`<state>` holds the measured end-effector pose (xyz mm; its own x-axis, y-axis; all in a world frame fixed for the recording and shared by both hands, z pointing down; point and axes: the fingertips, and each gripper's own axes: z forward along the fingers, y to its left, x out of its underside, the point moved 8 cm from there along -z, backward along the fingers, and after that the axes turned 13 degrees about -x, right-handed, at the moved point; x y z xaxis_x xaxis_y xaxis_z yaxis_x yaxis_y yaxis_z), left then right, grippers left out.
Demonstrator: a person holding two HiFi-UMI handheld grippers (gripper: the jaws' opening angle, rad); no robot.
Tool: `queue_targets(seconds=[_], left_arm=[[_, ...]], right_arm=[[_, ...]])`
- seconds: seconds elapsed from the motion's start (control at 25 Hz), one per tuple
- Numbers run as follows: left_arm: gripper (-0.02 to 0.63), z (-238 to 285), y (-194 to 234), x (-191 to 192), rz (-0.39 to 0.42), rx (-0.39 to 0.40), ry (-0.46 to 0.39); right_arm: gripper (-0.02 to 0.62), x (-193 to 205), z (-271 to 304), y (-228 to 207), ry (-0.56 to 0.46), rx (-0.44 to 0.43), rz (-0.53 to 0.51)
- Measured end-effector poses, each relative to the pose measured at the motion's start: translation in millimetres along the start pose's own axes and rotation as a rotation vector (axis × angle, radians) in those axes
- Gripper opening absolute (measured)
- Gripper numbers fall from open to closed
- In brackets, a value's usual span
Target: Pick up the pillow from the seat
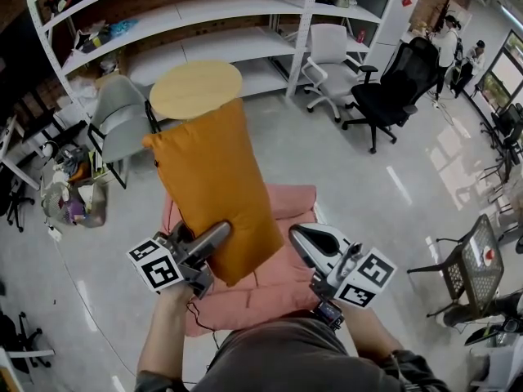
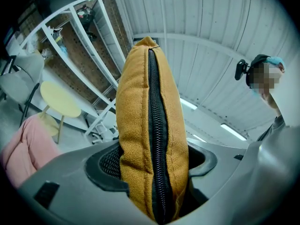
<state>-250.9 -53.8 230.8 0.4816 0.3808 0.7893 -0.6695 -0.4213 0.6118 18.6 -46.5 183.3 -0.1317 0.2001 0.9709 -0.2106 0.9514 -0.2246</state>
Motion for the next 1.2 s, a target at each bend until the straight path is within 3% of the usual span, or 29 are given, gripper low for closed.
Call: queue_targets(seconds=[1.2], left_arm=[[0.342,13.7,2.0,16.1,-0.001,-0.030,0.046]], right_arm=[[0.015,6.3,-7.5,-12.0,0.036,-0.013,0.020]])
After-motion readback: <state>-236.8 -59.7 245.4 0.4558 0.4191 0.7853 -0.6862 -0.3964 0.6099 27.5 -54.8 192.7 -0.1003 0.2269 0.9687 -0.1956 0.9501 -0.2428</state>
